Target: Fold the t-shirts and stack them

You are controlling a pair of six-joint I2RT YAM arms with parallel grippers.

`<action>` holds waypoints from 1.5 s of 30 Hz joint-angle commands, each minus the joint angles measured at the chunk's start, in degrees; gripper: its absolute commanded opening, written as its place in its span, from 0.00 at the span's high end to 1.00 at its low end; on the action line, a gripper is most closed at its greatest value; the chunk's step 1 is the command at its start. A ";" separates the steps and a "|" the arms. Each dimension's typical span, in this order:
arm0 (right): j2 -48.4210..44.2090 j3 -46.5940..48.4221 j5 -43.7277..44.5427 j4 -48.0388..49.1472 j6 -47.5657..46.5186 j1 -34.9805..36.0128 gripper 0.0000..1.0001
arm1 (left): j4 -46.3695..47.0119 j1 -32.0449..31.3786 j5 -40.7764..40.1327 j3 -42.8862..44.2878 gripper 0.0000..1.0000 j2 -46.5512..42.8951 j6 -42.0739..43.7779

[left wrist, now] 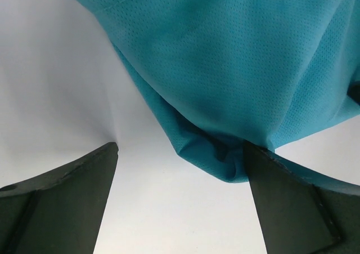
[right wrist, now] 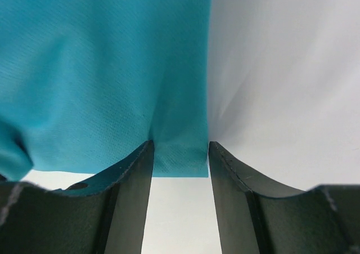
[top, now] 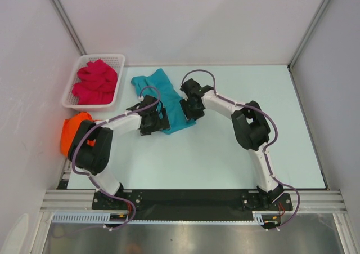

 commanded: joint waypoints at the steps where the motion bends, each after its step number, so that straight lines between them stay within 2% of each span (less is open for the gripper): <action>1: -3.31 -1.90 -0.06 2.59 0.03 0.14 0.50 | -1.55 -0.34 -1.69 0.42 0.00 -2.94 -0.34; 6: -3.40 -3.31 -0.15 3.47 0.21 0.40 0.51 | -5.15 -0.34 -3.54 -0.72 0.00 -8.65 -0.24; 12: -3.22 -4.71 -0.15 4.08 0.38 0.32 0.51 | -4.98 -1.04 -3.36 -2.57 0.01 -13.41 -2.44; 16: -3.22 -5.07 -0.15 4.35 0.56 0.32 0.51 | -3.76 -2.53 -2.58 -1.87 0.01 -11.22 -3.76; 24: -3.84 -6.12 0.29 4.17 0.47 -0.30 0.51 | -1.12 -9.39 -1.87 1.82 0.01 -3.93 -6.22; 33: -4.54 -7.26 0.20 4.44 0.12 -1.09 0.52 | 1.44 -9.65 -2.84 1.38 0.04 0.13 -6.05; 45: -4.81 -7.53 0.38 4.00 -0.58 -1.62 0.52 | -2.26 -8.34 -10.04 2.61 0.05 0.04 -4.11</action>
